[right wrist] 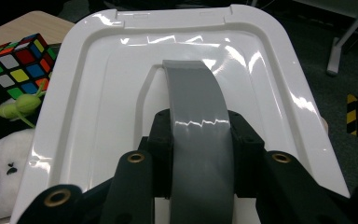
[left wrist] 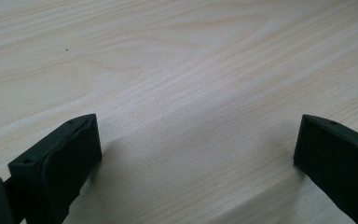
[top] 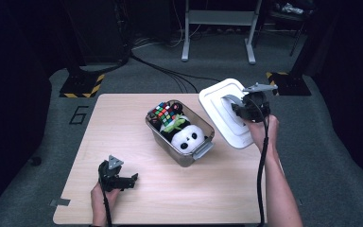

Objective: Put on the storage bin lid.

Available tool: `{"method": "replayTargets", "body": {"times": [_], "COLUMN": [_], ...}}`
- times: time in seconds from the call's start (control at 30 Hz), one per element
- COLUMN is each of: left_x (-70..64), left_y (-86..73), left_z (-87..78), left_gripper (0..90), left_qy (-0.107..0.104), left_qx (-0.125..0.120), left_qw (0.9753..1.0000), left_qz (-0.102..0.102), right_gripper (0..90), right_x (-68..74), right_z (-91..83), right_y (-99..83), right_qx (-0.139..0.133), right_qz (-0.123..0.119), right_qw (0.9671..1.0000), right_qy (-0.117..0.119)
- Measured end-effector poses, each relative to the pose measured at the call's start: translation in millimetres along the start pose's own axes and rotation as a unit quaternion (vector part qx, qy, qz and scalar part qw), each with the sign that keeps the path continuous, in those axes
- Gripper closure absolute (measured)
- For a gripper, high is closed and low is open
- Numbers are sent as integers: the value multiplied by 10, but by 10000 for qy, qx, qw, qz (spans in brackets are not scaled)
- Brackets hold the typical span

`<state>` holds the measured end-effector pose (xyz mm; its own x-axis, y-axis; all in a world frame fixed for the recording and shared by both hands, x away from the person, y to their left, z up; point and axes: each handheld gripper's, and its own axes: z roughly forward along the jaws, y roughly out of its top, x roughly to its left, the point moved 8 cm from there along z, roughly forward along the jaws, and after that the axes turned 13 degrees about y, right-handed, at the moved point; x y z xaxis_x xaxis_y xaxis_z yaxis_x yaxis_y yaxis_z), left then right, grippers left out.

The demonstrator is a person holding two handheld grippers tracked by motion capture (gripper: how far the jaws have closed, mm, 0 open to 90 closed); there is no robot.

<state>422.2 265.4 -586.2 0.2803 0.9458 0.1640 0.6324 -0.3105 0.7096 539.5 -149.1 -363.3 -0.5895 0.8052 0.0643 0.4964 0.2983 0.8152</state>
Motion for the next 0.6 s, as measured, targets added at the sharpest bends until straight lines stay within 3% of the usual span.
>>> {"method": "replayTargets", "body": {"times": [0.6], "left_x": [3], "left_y": [1], "left_z": [4], "left_gripper": [6], "left_qy": [22], "left_qx": [-32], "left_qw": [10000], "left_qz": [31], "right_gripper": [668], "right_x": [309], "right_z": [166], "right_y": [136], "right_qx": [7], "right_qz": [-156], "right_qw": [9994], "right_qy": [324]}}
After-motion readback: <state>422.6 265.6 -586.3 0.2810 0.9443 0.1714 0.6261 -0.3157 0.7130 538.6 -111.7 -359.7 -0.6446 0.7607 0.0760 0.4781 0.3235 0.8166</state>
